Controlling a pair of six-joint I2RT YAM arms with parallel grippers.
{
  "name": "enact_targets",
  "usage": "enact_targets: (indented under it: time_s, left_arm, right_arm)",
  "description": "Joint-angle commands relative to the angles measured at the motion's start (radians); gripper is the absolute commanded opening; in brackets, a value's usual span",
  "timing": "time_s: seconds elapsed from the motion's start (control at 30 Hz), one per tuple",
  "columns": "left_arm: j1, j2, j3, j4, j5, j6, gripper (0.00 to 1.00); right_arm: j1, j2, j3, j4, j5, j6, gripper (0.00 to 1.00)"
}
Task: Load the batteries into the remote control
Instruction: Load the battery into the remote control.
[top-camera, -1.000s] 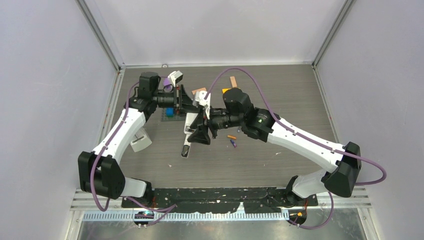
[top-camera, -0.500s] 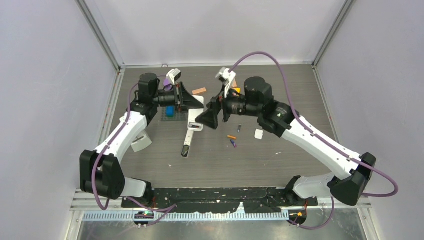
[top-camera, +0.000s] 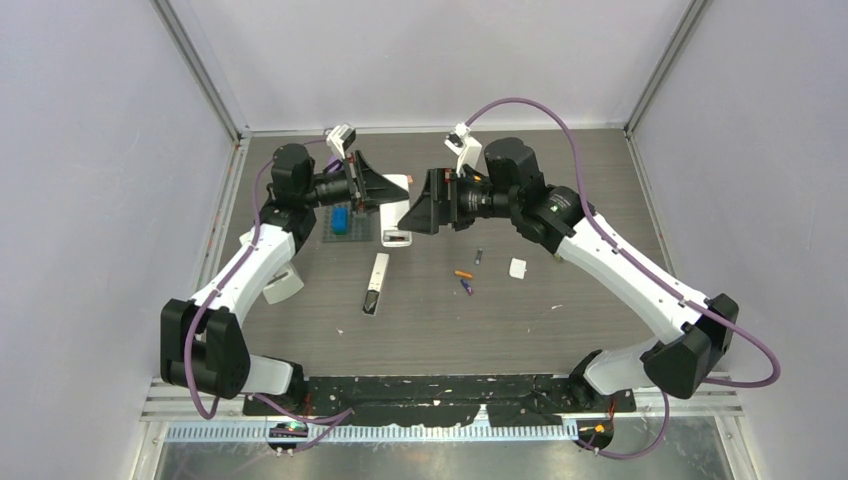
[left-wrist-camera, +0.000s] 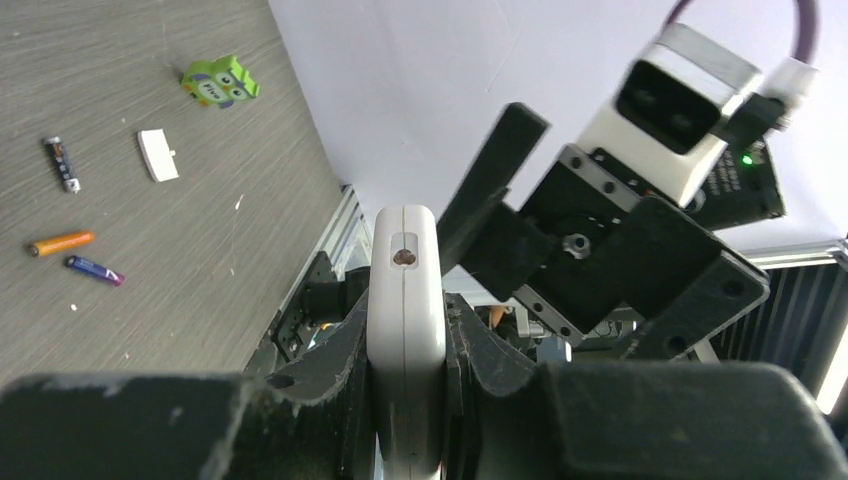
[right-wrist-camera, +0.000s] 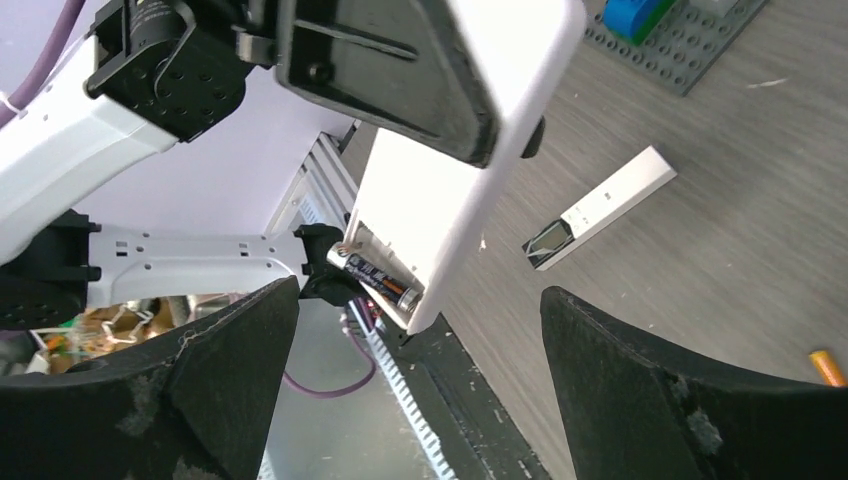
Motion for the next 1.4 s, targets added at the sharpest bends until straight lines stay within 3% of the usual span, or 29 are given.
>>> enact_targets:
  time_s: [0.0, 0.2, 0.93, 1.07, 1.37]
  left_arm:
    - [-0.002, 0.007, 0.024, 0.105, 0.000, -0.049, 0.00]
    - [-0.002, 0.022, 0.040, 0.144, 0.017, -0.093, 0.00]
    - [-0.002, 0.004, 0.017, 0.030, -0.019, -0.060, 0.00]
    - [-0.002, -0.001, 0.011, 0.028, -0.022, -0.059, 0.00]
    - [-0.002, -0.004, 0.008, 0.016, -0.024, -0.059, 0.00]
  right_arm:
    - [-0.005, 0.020, -0.020, 0.088, -0.066, 0.128, 0.95]
    - [-0.001, 0.040, -0.058, 0.228, -0.092, 0.235, 0.95]
    - [0.042, 0.109, -0.088, 0.311, -0.145, 0.281, 0.98]
    - [0.040, 0.111, -0.101, 0.319, -0.152, 0.292, 0.81]
    - [0.041, 0.108, -0.113, 0.332, -0.161, 0.291, 0.65]
